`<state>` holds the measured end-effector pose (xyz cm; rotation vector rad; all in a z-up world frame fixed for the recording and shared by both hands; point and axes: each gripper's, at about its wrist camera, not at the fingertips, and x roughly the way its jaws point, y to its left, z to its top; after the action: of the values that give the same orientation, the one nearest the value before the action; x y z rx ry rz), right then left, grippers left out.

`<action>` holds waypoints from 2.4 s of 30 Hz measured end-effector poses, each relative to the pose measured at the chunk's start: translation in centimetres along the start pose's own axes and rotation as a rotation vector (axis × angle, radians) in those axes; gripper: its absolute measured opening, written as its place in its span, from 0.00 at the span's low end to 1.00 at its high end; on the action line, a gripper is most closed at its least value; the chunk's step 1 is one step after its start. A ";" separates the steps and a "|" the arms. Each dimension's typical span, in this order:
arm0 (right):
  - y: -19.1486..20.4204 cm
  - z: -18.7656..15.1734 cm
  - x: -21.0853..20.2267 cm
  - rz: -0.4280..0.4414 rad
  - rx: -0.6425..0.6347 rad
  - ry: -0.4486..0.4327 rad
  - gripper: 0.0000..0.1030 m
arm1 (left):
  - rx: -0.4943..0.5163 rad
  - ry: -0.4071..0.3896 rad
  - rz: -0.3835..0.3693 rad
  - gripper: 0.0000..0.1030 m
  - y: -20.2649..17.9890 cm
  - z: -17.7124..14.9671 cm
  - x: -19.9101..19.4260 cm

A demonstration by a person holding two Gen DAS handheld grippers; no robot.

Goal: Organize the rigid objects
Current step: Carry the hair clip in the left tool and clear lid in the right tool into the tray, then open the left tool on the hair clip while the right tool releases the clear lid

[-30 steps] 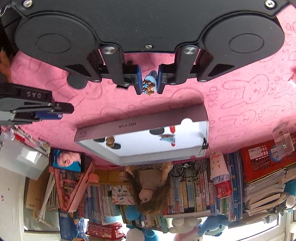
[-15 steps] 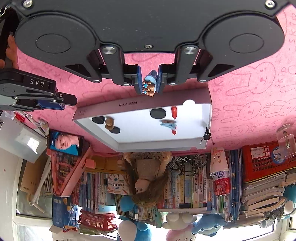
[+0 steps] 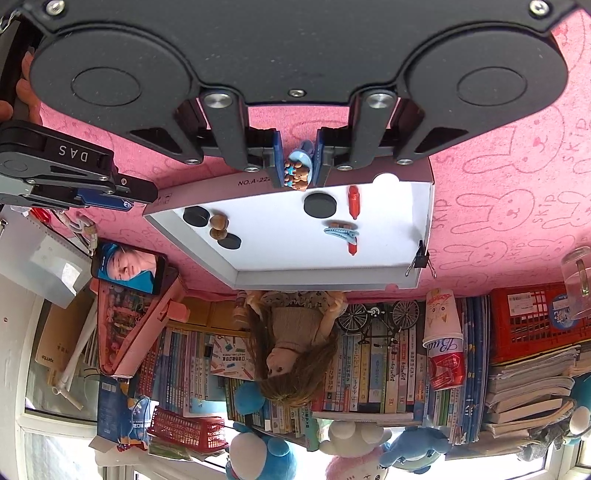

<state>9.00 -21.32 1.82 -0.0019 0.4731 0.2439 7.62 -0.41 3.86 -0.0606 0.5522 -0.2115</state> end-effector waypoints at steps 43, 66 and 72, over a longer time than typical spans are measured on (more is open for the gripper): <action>-0.5 3.2 10.0 0.036 0.115 0.111 0.39 | -0.108 0.079 0.039 0.15 2.2 3.6 10.9; -0.8 3.5 9.4 0.040 0.123 0.092 0.67 | -0.094 0.070 0.044 0.48 1.8 3.8 10.0; -0.8 3.4 7.9 0.041 0.095 0.082 0.75 | -0.058 0.065 0.031 0.53 1.4 3.5 8.1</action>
<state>17.53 -20.05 1.24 0.0909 0.5668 0.2623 16.47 -0.80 2.53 -0.1018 0.6238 -0.1679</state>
